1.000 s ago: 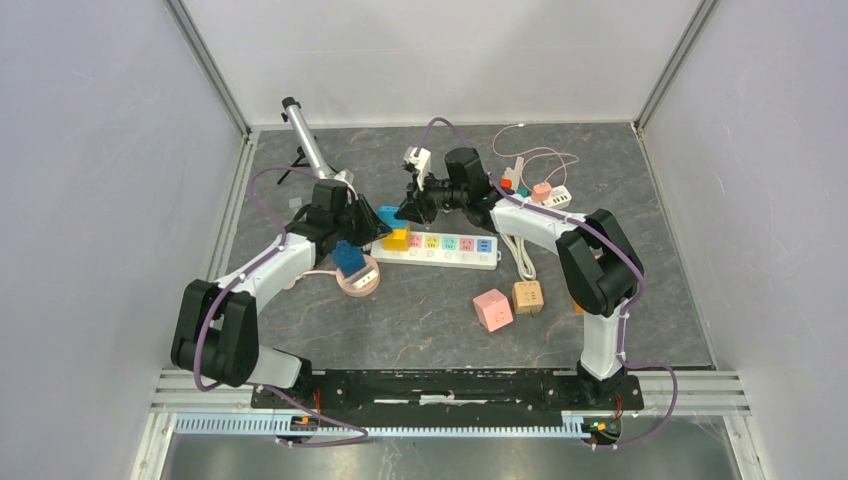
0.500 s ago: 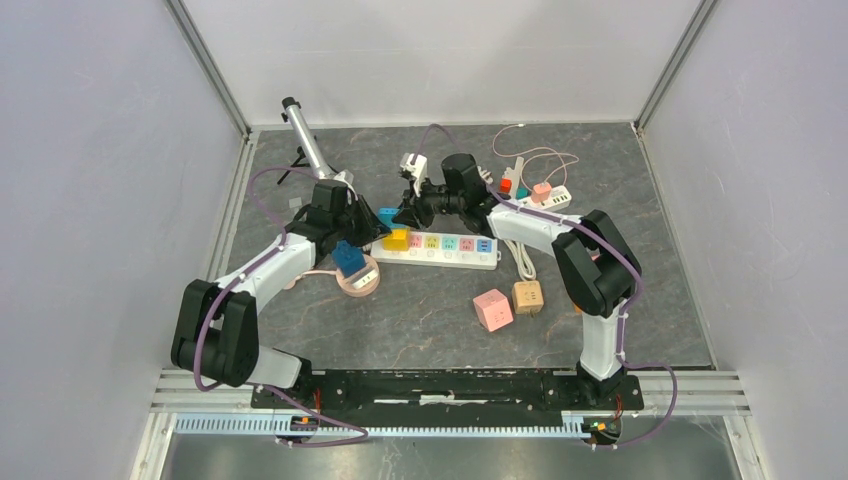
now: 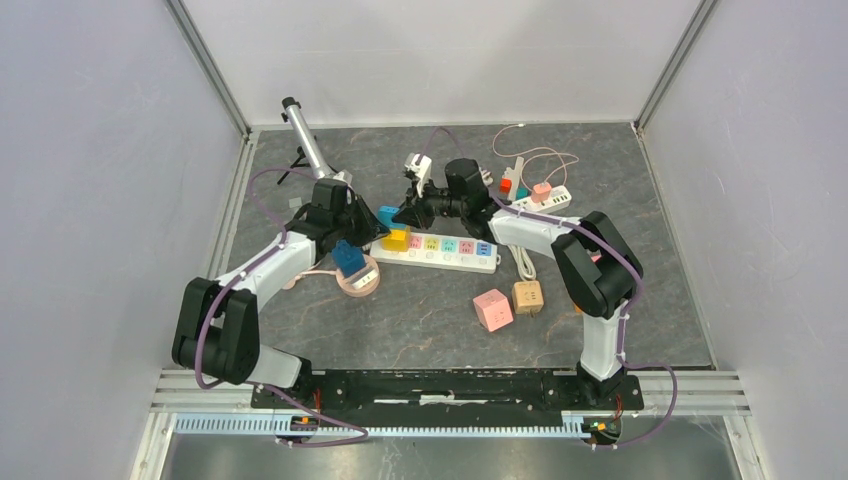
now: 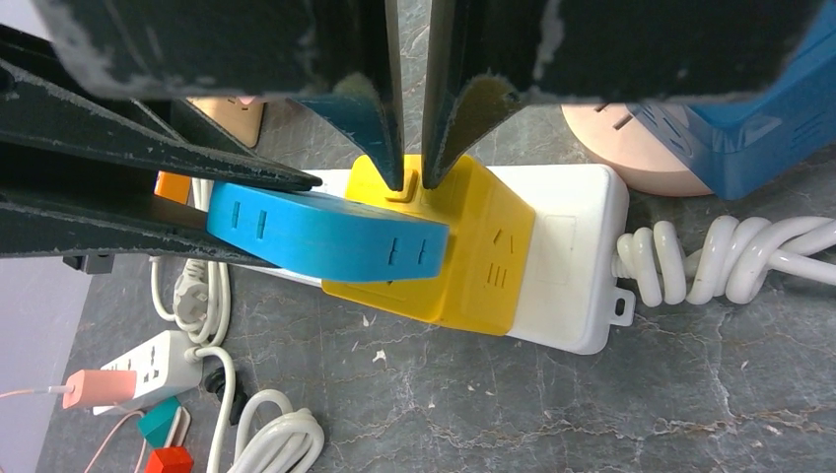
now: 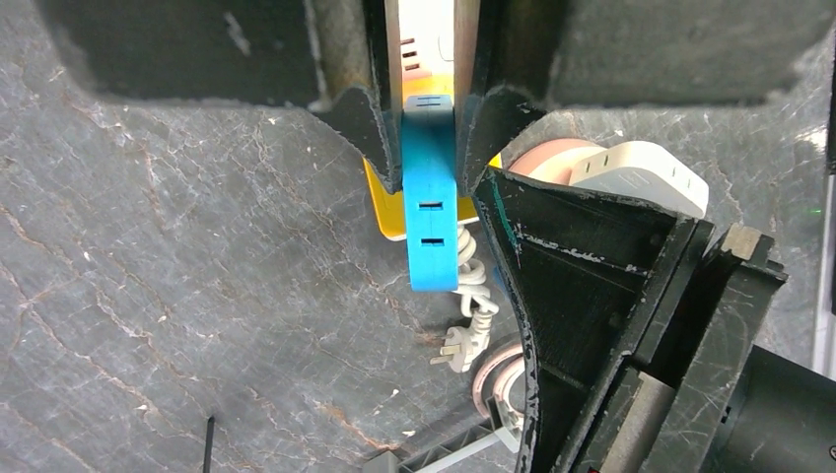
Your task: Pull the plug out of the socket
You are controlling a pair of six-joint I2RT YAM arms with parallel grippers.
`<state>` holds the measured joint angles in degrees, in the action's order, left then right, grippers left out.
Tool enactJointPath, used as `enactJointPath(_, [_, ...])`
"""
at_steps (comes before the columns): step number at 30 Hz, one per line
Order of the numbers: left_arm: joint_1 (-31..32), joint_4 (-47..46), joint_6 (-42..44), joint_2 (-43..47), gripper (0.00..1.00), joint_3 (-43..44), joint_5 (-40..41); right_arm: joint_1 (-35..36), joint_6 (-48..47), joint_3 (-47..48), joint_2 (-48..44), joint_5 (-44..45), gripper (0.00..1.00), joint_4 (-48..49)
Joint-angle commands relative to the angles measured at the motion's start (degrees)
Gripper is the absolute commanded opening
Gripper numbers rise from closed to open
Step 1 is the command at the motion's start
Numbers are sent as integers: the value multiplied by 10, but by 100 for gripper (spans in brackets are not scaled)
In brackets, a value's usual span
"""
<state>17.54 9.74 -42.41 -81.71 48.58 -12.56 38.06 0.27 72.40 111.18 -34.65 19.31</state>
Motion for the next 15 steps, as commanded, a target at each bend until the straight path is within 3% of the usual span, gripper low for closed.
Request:
enactJointPath(1, [-1, 92, 1, -41, 20, -15, 35, 39, -26, 14, -32, 16, 0, 22])
enactJointPath(9, [-1, 107, 0, -45, 17, -16, 47, -10, 149, -20, -42, -55, 0, 181])
enactJointPath(13, [-1, 108, -1, -47, 17, -17, 48, 37, 4, 21, -45, 18, 0, 25])
enactJointPath(15, [-1, 113, -1, -49, 17, -14, 50, 41, 19, 9, -46, 14, 0, 39])
